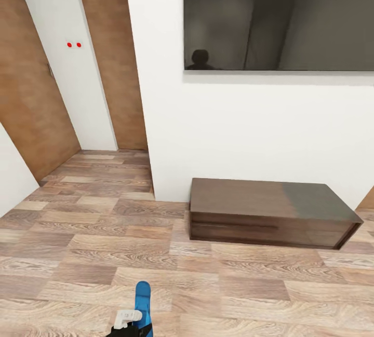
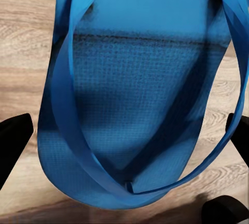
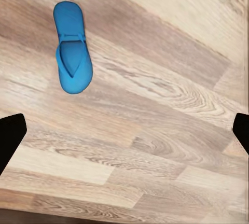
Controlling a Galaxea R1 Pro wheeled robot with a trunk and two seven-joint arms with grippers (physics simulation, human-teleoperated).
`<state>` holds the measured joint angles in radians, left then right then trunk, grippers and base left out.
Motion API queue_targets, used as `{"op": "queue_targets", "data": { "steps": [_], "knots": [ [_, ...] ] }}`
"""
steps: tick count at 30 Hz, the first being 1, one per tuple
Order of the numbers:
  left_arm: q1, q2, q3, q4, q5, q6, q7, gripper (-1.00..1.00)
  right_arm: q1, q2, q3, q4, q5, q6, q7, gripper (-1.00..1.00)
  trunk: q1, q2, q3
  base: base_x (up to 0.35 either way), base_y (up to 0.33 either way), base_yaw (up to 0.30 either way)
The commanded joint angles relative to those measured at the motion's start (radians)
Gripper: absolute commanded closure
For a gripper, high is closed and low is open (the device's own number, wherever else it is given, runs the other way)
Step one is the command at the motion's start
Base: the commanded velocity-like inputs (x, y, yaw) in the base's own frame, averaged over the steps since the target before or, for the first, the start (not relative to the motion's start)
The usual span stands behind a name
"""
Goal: In the bedroom, move the book from the bed onto either nightstand, and place the two sandals side by side next to the bed.
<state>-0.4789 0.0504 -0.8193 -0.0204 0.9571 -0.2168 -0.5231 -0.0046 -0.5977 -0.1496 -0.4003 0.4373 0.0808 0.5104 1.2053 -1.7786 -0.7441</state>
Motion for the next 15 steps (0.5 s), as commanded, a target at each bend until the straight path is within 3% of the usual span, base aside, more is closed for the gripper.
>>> {"op": "queue_targets", "data": {
  "steps": [1,5,15],
  "knots": [
    [0.000,0.000,-0.009,0.000,0.006,-0.004,-0.002,1.00,0.000,0.001,-0.008,-0.002,0.006,0.005,0.008,-1.00,0.000,0.000,-0.001,0.000,-0.220,0.013],
    [0.000,0.000,-0.009,0.000,0.006,-0.005,-0.002,1.00,-0.001,0.001,-0.008,-0.002,0.006,0.005,0.008,-1.00,0.000,0.000,-0.001,0.000,-0.214,0.004],
    [0.000,-0.001,-0.009,0.000,0.006,-0.004,-0.002,1.00,-0.001,0.001,-0.008,-0.002,0.006,0.005,0.008,-1.00,0.000,0.000,-0.001,0.000,-0.068,0.000]
  ]
}}
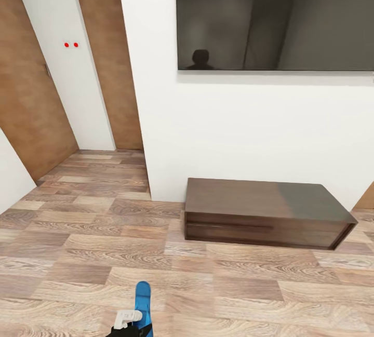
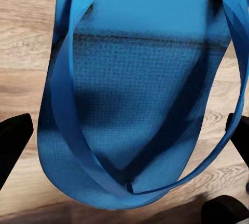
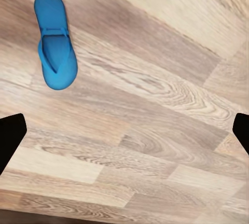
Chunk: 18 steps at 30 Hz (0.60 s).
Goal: In the bedroom, move the book from the bed onto either nightstand, and place the two sandals side by side next to the bed.
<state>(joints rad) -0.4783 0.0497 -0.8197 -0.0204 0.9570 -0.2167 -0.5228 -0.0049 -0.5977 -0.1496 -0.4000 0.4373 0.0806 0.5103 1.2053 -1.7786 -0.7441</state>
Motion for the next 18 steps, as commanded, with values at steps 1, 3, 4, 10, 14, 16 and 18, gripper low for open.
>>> {"op": "queue_targets", "data": {
  "steps": [1,3,4,10,14,16,18],
  "knots": [
    [-0.001,0.000,-0.008,0.000,0.006,-0.004,-0.002,1.00,0.000,0.001,-0.008,-0.002,0.006,0.005,0.008,-1.00,0.000,0.000,-0.001,0.000,-0.199,0.000],
    [-0.001,0.000,-0.008,0.000,0.006,-0.004,-0.002,1.00,-0.001,0.001,-0.008,-0.002,0.006,0.005,0.008,-1.00,0.000,0.000,-0.001,0.000,-0.217,0.000],
    [-0.001,0.000,-0.008,0.000,0.006,-0.004,-0.002,1.00,0.000,0.001,-0.008,-0.002,0.006,0.005,0.008,-1.00,0.000,0.000,-0.001,0.000,-0.128,0.000],
    [-0.001,-0.001,-0.008,0.000,0.006,-0.004,-0.002,1.00,0.000,0.001,-0.008,-0.002,0.006,0.005,0.008,-1.00,0.000,0.000,-0.001,-0.078,-0.032,0.000],
    [-0.001,-0.001,-0.008,0.000,0.006,-0.004,-0.002,1.00,0.000,0.001,-0.008,-0.002,0.006,0.005,0.008,-1.00,0.000,0.000,-0.001,-0.292,-0.003,0.000],
    [-0.001,-0.001,-0.008,0.000,0.006,-0.004,-0.002,1.00,0.000,0.001,-0.008,-0.002,0.006,0.005,0.008,-1.00,0.000,0.000,-0.001,-0.319,-0.001,0.000],
    [-0.001,-0.001,-0.008,0.000,0.006,-0.004,-0.002,1.00,0.000,0.001,-0.008,-0.002,0.006,0.005,0.008,-1.00,0.000,0.000,-0.001,-0.229,0.000,0.000]
  ]
}}
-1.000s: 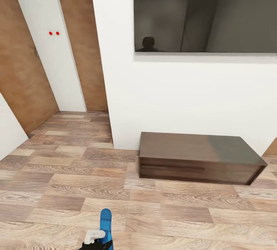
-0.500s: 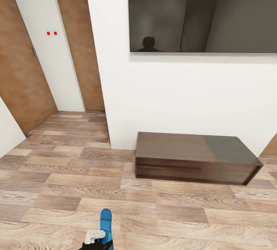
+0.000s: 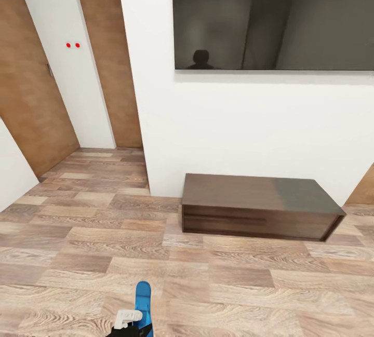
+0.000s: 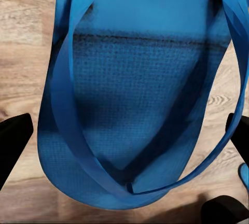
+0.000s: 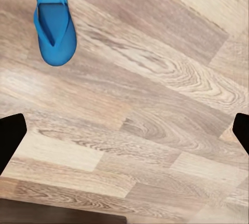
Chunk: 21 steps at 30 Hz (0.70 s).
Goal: In the bedroom, move the book from the bed onto either nightstand, and place the two sandals side by side next to the bed.
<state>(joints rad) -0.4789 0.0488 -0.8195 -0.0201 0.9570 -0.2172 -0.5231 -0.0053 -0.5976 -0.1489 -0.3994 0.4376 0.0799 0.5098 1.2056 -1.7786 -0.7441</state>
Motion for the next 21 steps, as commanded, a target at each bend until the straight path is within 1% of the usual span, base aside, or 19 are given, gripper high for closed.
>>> {"op": "queue_targets", "data": {
  "steps": [1,5,8,9,11,15,21],
  "knots": [
    [0.000,0.000,-0.008,0.000,0.006,-0.004,-0.002,1.00,0.000,0.001,-0.008,-0.002,0.006,0.005,0.008,-1.00,0.000,0.000,-0.001,-0.096,0.000,0.000],
    [0.000,0.000,-0.008,0.000,0.006,-0.004,-0.002,1.00,0.000,0.002,-0.008,-0.002,0.006,0.005,0.007,-1.00,0.000,0.000,-0.001,-0.035,0.000,0.000],
    [0.017,-0.015,-0.007,0.013,0.014,-0.019,-0.008,1.00,-0.006,0.019,-0.006,0.015,0.022,0.000,-0.010,-1.00,0.000,0.000,-0.001,0.000,0.000,0.000],
    [0.023,-0.015,-0.007,0.013,0.014,-0.019,-0.008,1.00,-0.006,0.025,-0.006,0.020,0.023,0.000,-0.015,-1.00,0.000,0.000,-0.001,0.000,0.000,0.000],
    [0.028,-0.016,-0.007,0.013,0.014,-0.017,-0.008,1.00,-0.001,0.025,-0.006,0.031,0.023,0.000,-0.027,-1.00,0.000,0.000,-0.001,0.000,0.000,0.000],
    [0.028,-0.020,-0.011,-0.010,0.014,-0.011,-0.006,1.00,0.015,0.048,-0.013,0.032,0.000,-0.011,-0.029,-1.00,0.000,0.000,-0.001,0.000,0.000,0.000],
    [0.028,-0.020,-0.010,-0.044,0.014,-0.010,-0.005,1.00,0.016,0.082,-0.015,0.026,-0.035,-0.012,-0.027,-1.00,0.000,0.000,-0.001,0.000,0.000,0.000]
  ]
}}
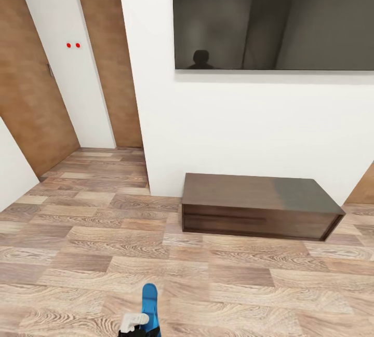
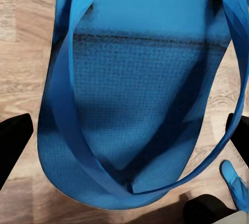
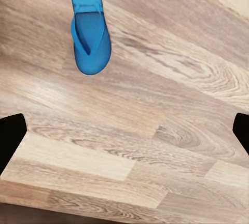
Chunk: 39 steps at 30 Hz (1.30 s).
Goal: In the bedroom, move the book from the bed onto either nightstand, and place the two sandals side by side next to the bed.
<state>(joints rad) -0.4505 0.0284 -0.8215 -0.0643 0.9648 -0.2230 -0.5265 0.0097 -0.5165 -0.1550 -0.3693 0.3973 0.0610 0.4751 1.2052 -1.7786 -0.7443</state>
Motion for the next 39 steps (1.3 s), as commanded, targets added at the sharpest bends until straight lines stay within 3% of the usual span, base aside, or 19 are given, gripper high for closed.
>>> {"op": "queue_targets", "data": {
  "steps": [1,8,17,18,39],
  "knots": [
    [0.000,0.000,-0.008,-0.006,0.006,-0.004,-0.001,1.00,0.001,0.007,-0.009,-0.005,0.000,0.006,0.008,-1.00,0.000,0.000,-0.001,0.000,0.000,0.000],
    [0.000,0.001,-0.008,-0.017,0.007,-0.004,-0.001,1.00,0.001,0.046,-0.009,-0.008,-0.038,0.006,0.007,-1.00,0.000,0.000,-0.001,0.000,0.000,-0.005],
    [0.000,0.000,-0.009,-0.017,0.007,-0.004,-0.001,1.00,0.001,0.097,-0.009,-0.008,-0.038,0.003,0.006,-1.00,0.000,0.000,-0.001,0.000,0.000,-0.227],
    [0.000,0.000,-0.009,-0.017,0.007,-0.004,-0.001,1.00,0.001,0.139,-0.008,-0.008,-0.038,0.003,0.006,-1.00,0.000,0.000,-0.001,0.000,0.000,-0.296],
    [0.000,0.000,-0.009,-0.017,0.008,-0.004,-0.001,1.00,0.001,0.139,-0.010,-0.009,-0.038,0.003,0.007,-1.00,0.000,0.000,-0.001,0.000,0.000,-0.296]
  ]
}}
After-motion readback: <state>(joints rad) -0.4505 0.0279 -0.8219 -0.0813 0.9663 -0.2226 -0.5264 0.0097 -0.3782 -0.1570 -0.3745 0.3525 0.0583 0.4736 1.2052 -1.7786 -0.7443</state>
